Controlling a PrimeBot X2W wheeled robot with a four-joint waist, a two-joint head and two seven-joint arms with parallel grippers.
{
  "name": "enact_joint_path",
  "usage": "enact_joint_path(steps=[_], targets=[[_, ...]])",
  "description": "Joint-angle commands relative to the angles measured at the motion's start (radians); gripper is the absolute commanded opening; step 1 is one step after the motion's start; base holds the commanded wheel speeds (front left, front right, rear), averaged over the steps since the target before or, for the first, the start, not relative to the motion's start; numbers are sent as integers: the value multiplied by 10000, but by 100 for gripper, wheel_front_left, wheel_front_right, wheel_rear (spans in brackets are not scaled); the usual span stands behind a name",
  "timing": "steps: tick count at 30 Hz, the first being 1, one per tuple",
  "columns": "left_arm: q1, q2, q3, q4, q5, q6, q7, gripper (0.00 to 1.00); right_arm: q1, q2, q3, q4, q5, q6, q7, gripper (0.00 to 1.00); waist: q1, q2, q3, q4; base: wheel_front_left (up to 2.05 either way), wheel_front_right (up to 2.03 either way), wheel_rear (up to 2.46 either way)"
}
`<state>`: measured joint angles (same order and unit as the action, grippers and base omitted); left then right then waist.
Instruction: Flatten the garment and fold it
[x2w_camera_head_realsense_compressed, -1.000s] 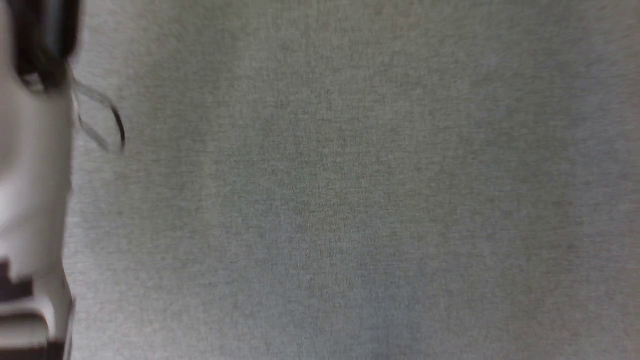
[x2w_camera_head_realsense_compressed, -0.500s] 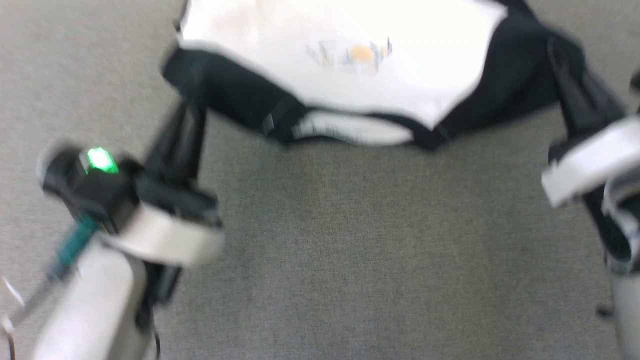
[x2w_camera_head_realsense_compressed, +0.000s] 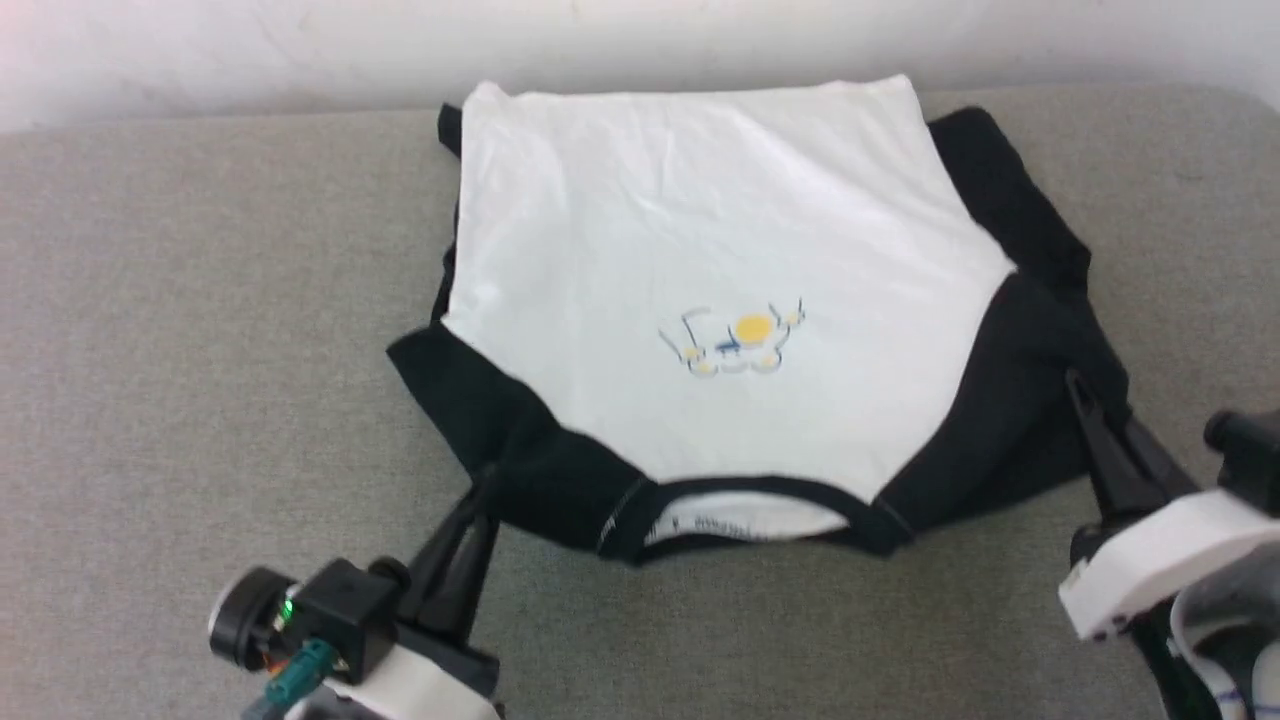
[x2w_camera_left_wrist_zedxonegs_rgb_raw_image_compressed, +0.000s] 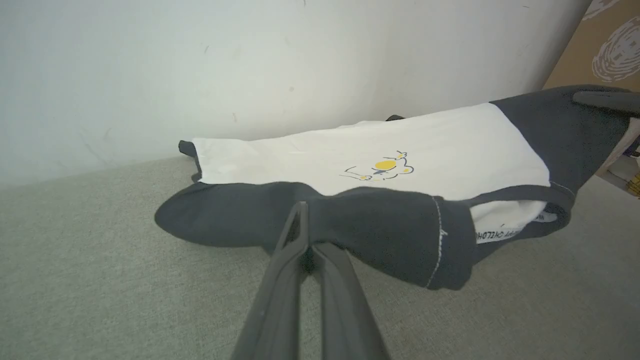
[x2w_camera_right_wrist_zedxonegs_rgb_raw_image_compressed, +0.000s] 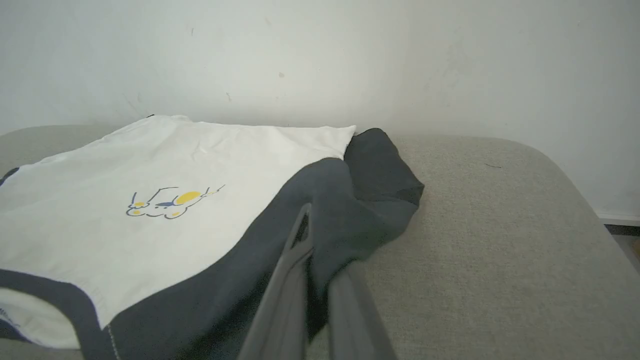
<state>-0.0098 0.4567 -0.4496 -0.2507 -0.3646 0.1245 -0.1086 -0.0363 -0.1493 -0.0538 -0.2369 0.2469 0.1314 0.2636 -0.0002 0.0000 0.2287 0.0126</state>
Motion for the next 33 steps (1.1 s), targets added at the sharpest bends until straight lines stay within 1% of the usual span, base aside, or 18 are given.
enact_joint_path(steps=[1, 6, 10, 15, 22, 28, 33], targets=[[193, 45, -70, 12, -72, 28, 100, 0, 227, 15, -3, -13, -31, -7, -11, 0, 2, 0, -359, 40, 0, 0, 0], [739, 204, -337, 51, -386, -69, 690, 0, 1161, -67, 168, 35, -54, -7, 327, 0, 2, 0, -772, 31, 0, 0, 0], [1169, 312, -523, 42, -715, -115, 1240, 0, 1850, -128, 260, -28, 11, -7, 847, 0, 2, 0, -1041, 21, 0, 0, 0], [1706, 341, -774, 75, -1208, -174, 1841, 0, 2630, -215, 254, -102, 126, -7, 1685, 0, 2, 0, -1406, -13, 0, 0, 0], [2236, 297, -1024, 189, -1685, -143, 2368, 0, 3530, -291, 142, -172, 182, -7, 2595, 0, 2, 0, -1724, -6, 0, 0, 0], [2307, 197, -1186, 560, -1869, -255, 2428, 0, 3800, -139, 251, 17, 182, -7, 2681, 0, 2, 0, -1798, 35, 0, 0, 0], [2160, 49, -1313, 1359, -2060, -505, 2402, 0, 3665, -46, 382, 486, 74, -7, 2445, 0, 2, 0, -1791, 67, 0, 0, 0]])
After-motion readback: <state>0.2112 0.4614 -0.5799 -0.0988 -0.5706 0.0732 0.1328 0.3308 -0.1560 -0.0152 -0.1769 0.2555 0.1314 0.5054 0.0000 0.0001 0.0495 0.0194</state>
